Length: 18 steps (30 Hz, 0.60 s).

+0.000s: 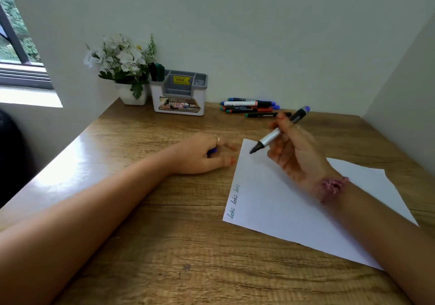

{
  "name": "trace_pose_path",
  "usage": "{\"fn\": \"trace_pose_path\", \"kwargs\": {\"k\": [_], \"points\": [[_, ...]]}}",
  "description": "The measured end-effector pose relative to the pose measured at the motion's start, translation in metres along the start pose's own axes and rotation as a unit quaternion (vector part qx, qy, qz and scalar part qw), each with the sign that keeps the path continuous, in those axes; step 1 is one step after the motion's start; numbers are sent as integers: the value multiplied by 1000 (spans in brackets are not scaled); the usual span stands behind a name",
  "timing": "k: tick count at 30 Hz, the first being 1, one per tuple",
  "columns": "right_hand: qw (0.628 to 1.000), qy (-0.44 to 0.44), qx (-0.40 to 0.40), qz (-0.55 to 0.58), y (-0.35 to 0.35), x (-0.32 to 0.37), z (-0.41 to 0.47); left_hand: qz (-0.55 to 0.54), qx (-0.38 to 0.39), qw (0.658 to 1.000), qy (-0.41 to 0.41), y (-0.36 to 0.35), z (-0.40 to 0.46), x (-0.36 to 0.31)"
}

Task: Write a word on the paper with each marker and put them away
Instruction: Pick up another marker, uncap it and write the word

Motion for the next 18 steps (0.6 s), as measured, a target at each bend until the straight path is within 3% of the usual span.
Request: {"fn": "trace_pose_path", "kwargs": {"k": [4,10,13,18], "points": [[984,2,122,-129,-17,-7,0,63,12,996,-54,-2,0,-13],[942,-44,258,-212,-31,-15,0,131,16,989,-68,-12,8,-6],[930,-55,278,-236,-29,-17,7,124,11,990,-63,-13,15,-1],[927,42,248,-279,-30,-21,13,86,17,994,-72,-16,17,2]]}}
Point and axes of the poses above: each hand's wrist, its own z-axis towards the middle knuckle, its own y-axis out of the back of the hand, x = y × z, the point moved 9 cm from there along z, towards the middle knuckle, and after that the axes turned 1 degree about -y, right-handed, at the moved point
